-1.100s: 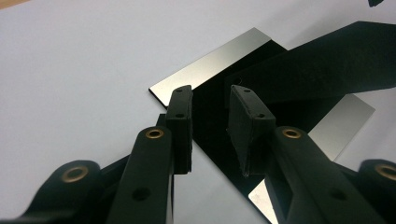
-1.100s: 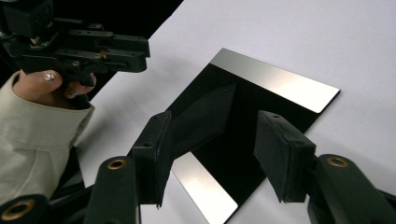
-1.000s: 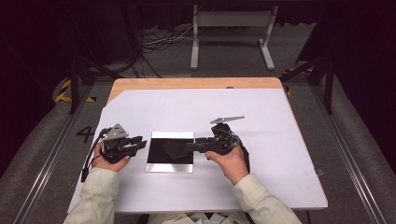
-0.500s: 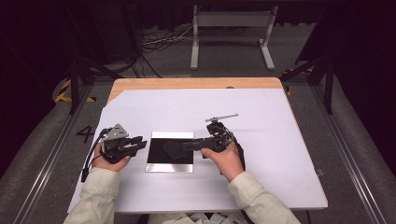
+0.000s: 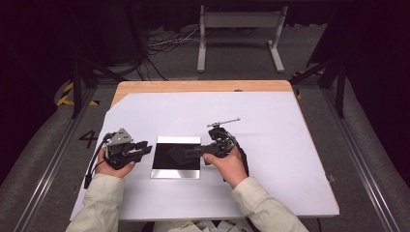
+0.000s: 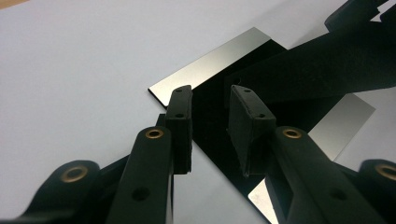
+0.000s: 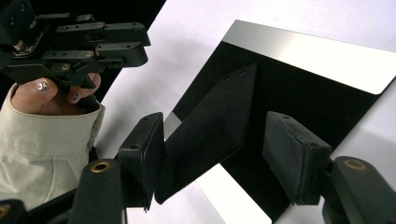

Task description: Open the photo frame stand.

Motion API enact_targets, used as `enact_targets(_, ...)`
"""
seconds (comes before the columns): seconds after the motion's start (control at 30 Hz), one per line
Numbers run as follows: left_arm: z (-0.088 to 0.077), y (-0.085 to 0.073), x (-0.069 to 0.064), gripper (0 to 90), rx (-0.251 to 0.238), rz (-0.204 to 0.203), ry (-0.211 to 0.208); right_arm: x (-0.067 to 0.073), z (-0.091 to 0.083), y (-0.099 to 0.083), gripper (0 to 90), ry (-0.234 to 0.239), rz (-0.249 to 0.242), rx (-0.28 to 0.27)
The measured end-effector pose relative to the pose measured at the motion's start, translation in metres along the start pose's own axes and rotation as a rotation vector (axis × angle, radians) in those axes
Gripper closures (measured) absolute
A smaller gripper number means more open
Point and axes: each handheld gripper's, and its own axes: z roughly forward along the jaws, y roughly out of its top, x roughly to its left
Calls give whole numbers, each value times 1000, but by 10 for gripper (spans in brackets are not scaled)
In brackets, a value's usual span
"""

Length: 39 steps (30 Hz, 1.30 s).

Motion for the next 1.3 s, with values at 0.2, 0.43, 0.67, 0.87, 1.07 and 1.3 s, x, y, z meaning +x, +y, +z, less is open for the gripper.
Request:
enact_targets(0.2,0,0,0,703,1,-1,-2,1,5,0,387,4,3,15)
enact_targets(0.43,0,0,0,703,0,1,-1,3,12,1,385,8,1,49)
enact_targets(0.67,0,0,0,703,-1,-1,-2,4,18,4,378,24,6,74)
enact_targets(0.87,0,0,0,704,-3,-1,-2,3,22,5,375,45,26,89)
enact_targets(1.07,0,0,0,704,0,0,-3,3,24,6,409,48,34,95)
enact_targets(1.3,0,0,0,705,1,-4,-5,1,22,5,501,29,40,96)
